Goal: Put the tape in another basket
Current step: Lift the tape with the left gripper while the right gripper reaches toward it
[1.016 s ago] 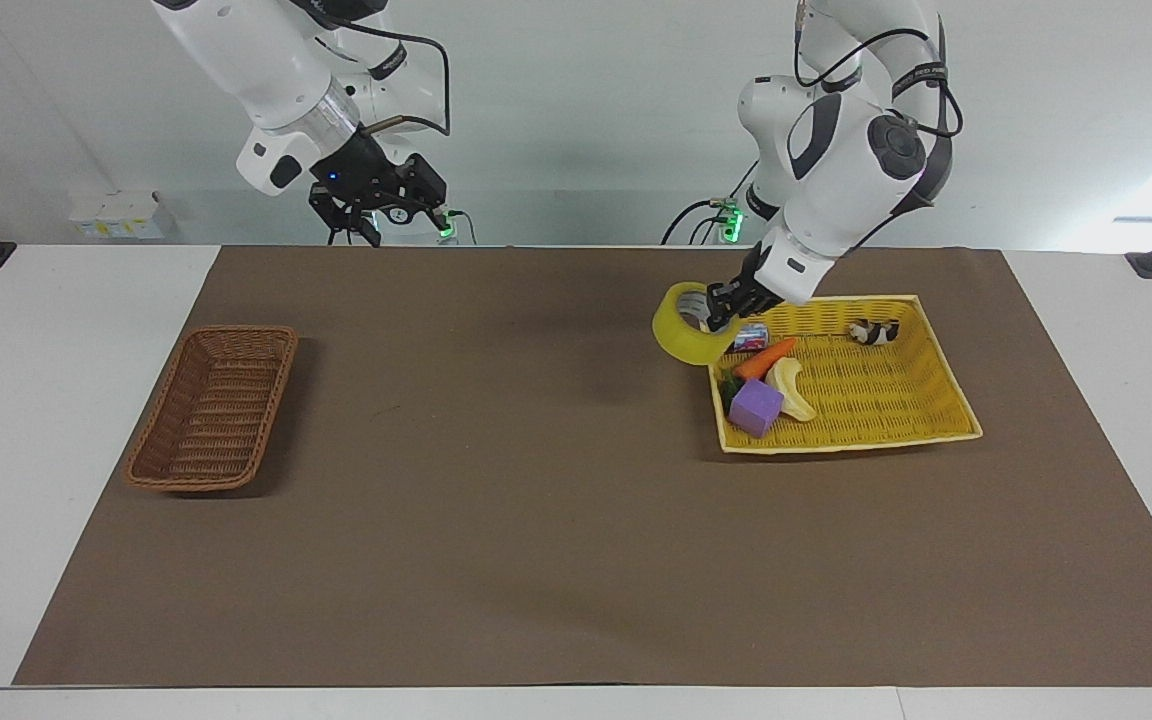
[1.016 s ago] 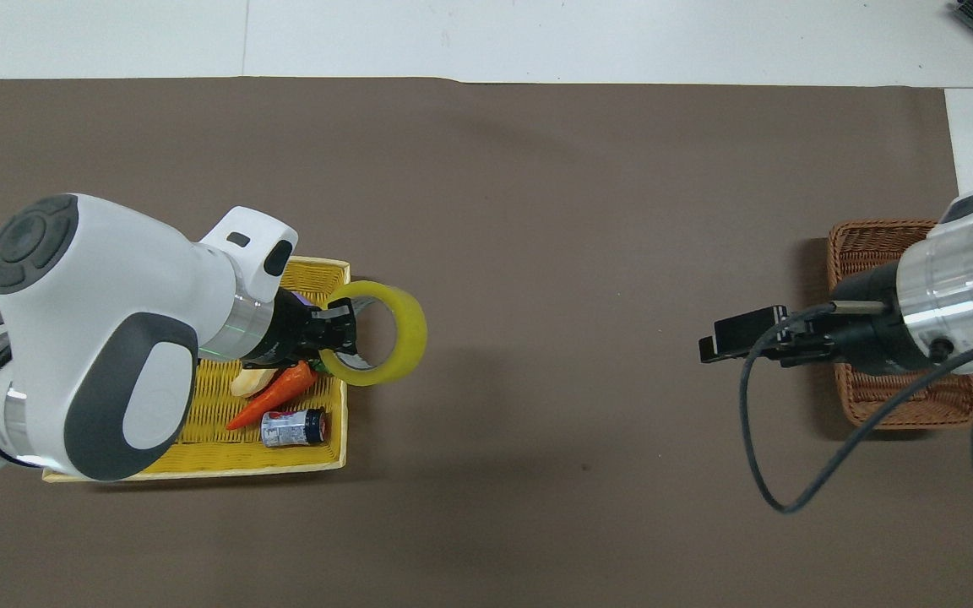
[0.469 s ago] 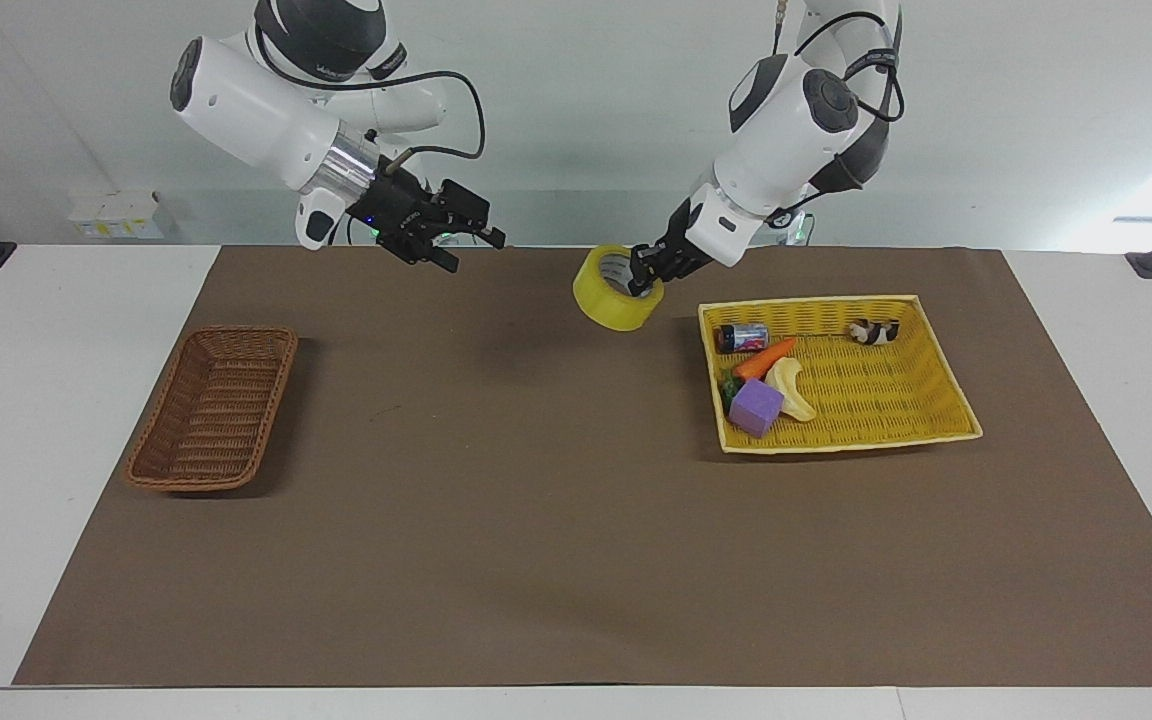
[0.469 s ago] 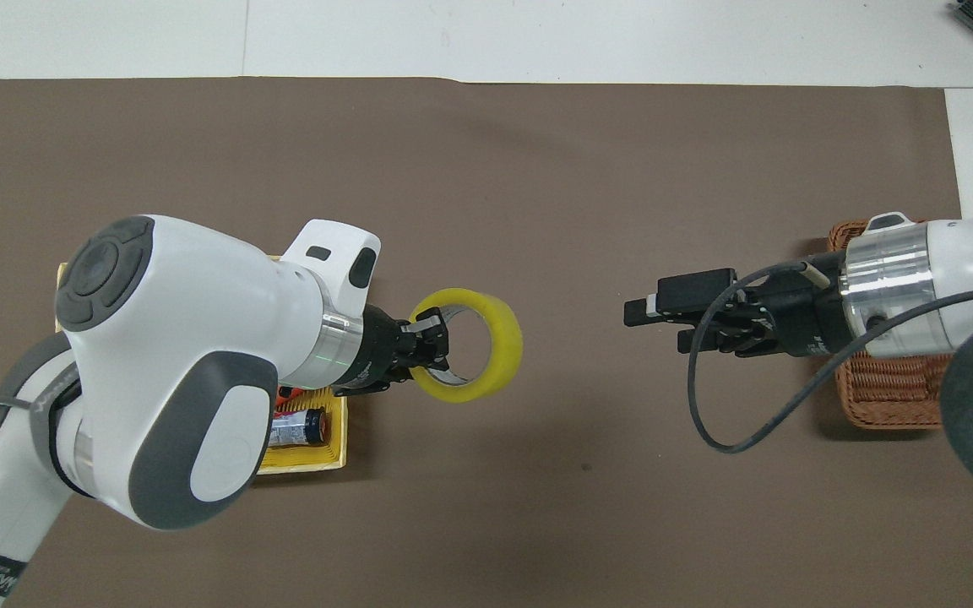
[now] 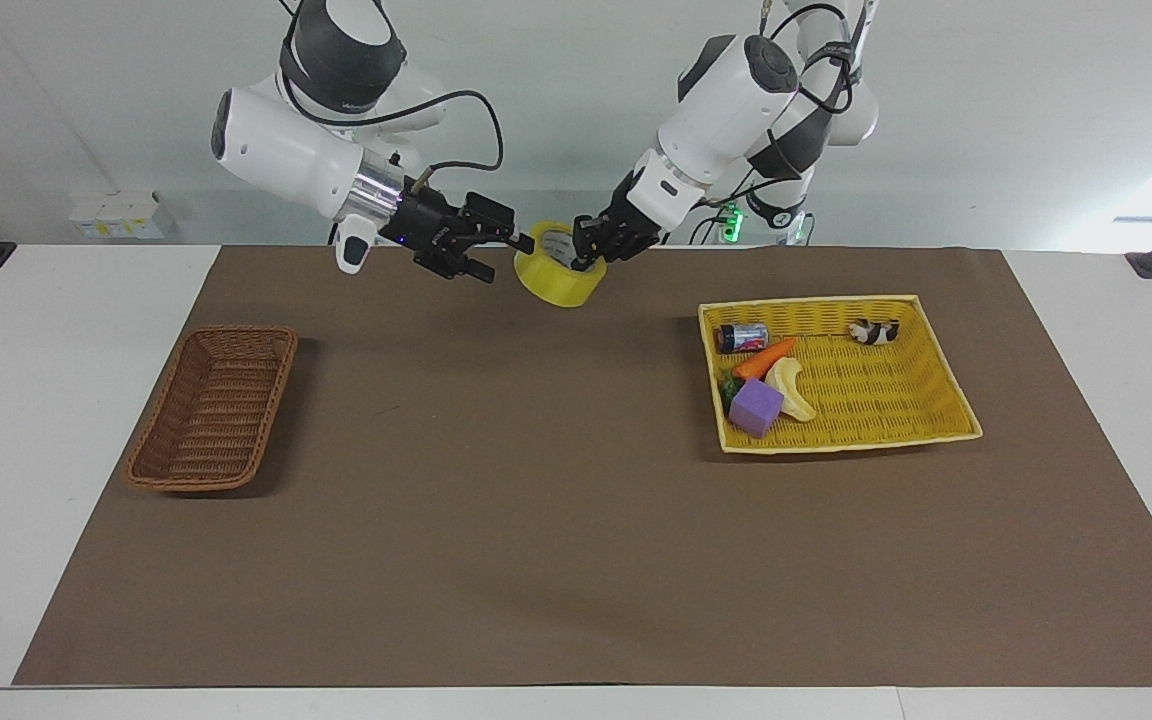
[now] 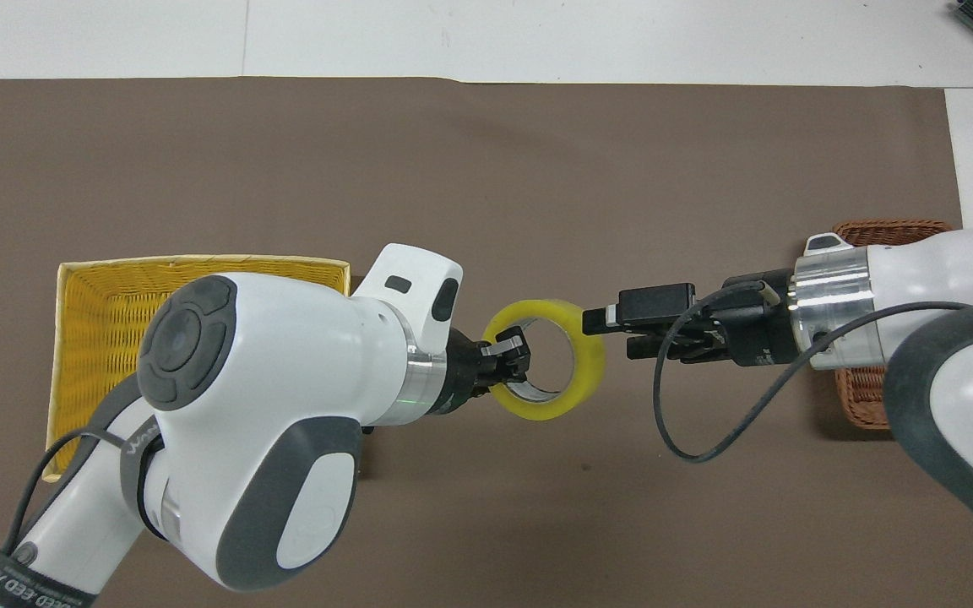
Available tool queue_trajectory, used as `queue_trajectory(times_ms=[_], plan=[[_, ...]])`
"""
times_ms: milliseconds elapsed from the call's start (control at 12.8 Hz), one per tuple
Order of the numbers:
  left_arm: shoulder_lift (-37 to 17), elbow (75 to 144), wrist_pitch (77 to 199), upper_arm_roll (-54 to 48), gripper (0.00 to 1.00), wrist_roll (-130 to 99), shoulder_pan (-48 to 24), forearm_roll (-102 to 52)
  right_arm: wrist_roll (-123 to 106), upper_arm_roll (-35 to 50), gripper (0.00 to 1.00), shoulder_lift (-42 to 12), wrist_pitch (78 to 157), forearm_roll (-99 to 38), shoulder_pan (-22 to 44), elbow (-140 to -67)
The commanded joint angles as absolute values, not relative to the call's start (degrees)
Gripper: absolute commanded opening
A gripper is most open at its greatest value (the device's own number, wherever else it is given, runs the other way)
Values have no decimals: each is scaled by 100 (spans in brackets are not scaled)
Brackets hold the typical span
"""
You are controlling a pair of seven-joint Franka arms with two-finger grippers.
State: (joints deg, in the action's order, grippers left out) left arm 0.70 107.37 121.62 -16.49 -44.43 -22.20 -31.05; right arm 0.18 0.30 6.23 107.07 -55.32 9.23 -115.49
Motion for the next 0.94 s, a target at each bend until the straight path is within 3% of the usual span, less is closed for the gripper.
queue_trajectory(times_ms=[0, 860], plan=[[-61, 10494, 12514, -1661, 0, -4517, -2425, -3234, -325, 53, 100, 773, 10775, -5660, 879, -11768], [-123, 10318, 12050, -1723, 0, -4474, -2681, -2645, -220, -9, 100, 694, 10292, -5905, 501, -11558]])
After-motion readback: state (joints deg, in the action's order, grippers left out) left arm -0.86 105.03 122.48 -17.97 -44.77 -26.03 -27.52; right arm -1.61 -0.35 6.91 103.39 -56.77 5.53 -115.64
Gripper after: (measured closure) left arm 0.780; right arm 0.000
